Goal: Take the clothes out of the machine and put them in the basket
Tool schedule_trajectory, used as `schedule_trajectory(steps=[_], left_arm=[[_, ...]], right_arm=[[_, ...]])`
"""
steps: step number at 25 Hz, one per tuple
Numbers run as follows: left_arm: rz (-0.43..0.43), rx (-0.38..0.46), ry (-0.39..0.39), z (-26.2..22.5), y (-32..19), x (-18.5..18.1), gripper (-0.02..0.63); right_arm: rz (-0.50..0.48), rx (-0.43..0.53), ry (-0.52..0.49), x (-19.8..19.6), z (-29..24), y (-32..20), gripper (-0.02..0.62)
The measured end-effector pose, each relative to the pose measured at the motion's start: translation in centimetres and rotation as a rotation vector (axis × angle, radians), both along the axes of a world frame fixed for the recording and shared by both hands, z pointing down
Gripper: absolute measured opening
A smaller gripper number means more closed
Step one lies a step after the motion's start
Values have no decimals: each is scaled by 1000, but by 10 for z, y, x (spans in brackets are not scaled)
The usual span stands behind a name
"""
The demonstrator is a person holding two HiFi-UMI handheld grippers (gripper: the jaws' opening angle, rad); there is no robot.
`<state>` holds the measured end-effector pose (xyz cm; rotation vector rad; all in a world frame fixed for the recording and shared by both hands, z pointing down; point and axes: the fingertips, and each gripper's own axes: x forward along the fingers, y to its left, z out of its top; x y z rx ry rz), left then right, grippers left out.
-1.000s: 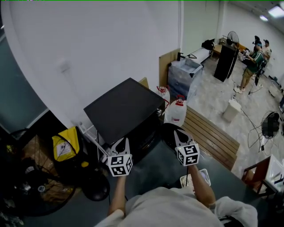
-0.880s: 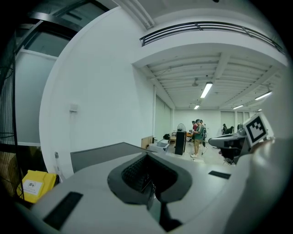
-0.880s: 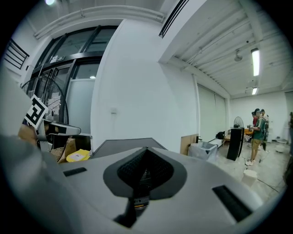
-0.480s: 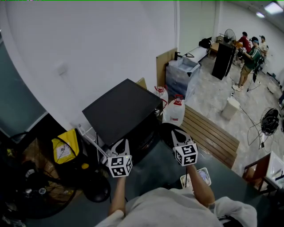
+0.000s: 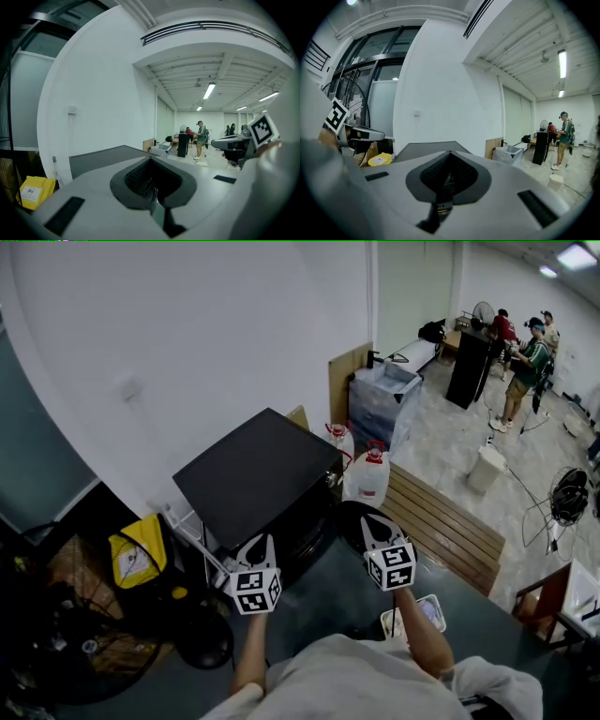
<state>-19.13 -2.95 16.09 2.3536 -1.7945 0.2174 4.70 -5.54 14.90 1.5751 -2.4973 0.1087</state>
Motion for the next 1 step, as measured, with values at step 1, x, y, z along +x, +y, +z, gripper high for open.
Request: schedule_trajectory(steps=[1], left_arm=[[2,0,0,0,-1,1,18]], right_arm=[[0,0,3,0,0,-1,23]])
